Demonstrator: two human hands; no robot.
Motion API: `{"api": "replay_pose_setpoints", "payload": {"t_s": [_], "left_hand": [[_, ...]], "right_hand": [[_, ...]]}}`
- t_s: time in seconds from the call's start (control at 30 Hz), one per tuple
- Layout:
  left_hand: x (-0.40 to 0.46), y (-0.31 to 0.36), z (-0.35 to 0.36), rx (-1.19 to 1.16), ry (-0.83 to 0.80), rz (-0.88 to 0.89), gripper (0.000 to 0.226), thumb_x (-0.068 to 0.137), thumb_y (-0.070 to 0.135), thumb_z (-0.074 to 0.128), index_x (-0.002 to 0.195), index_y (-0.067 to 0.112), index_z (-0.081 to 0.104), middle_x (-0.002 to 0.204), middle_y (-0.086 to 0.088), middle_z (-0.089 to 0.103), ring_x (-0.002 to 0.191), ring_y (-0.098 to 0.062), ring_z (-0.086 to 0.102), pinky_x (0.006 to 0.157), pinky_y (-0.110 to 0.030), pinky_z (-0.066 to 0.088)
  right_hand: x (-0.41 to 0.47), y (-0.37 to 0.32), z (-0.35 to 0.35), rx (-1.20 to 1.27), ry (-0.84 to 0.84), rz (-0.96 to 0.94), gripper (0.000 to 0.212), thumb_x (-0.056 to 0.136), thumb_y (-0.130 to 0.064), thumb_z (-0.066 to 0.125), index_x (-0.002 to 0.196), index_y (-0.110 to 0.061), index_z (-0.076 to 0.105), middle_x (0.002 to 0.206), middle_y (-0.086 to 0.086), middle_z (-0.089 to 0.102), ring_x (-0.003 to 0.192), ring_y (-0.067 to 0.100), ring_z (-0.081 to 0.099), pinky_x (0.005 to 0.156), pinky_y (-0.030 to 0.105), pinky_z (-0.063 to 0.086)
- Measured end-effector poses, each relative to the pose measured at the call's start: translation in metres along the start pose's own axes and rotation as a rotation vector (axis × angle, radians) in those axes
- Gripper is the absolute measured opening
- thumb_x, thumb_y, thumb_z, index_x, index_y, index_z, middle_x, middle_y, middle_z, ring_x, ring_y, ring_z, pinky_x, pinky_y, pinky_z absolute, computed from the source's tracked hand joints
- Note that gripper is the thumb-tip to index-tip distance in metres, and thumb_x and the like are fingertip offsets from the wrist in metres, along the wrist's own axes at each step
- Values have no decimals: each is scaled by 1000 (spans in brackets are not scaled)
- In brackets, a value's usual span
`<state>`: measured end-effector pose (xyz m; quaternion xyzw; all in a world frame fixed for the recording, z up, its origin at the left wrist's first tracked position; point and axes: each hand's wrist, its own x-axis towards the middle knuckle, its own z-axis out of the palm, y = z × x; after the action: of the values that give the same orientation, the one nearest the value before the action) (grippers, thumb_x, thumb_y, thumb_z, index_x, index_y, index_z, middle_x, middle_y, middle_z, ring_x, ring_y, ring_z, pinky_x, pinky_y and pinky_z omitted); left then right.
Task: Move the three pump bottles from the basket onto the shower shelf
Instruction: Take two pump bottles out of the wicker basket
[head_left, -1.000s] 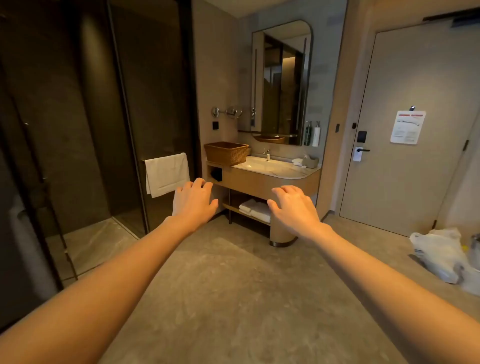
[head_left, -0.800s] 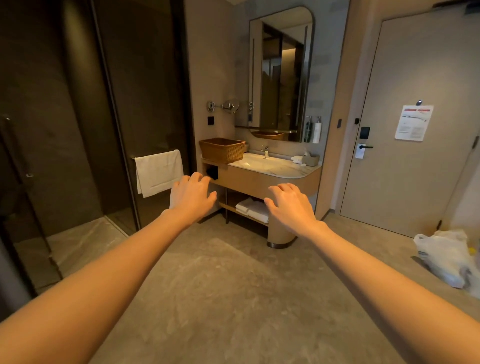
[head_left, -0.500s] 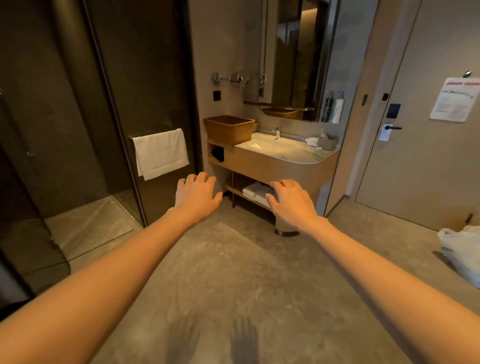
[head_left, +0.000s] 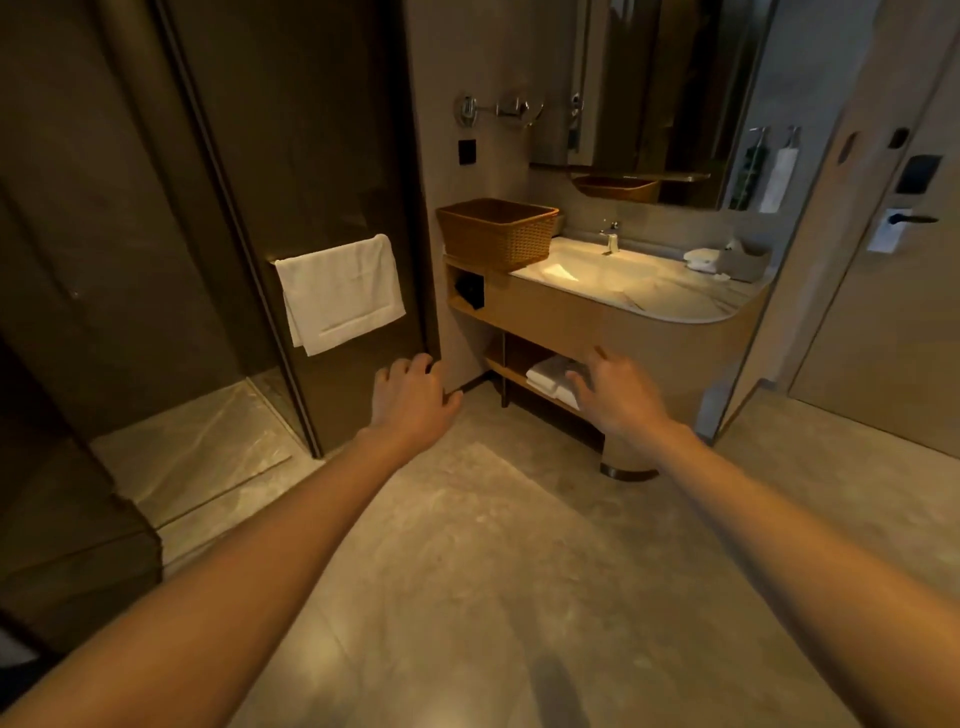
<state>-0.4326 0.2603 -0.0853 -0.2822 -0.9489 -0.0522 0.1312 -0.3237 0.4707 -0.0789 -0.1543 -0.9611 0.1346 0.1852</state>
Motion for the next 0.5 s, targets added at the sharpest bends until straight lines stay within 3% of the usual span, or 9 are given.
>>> {"api": "replay_pose_setpoints", "payload": {"t_s": [0.33,0.5], "left_hand": [[159,-12,87,-58,-59,-22,49,93,43,41,133,15,46,139,-8,46,126,-30,42,101,-44,34],[249,7,133,-67,-120,-50,49,93,45,40,133,17,44,138,-6,46,127,-28,41,104,-45,34]], "right_hand": [[157,51,80,-46,-19,-4,37,95,-28,45,126,-11,53,126,14,56,116,33,50,95,47,45],[231,96,123,-78,-86,-32,38,95,-32,44,125,-10,53,128,12,55,118,26,49,99,39,41]]}}
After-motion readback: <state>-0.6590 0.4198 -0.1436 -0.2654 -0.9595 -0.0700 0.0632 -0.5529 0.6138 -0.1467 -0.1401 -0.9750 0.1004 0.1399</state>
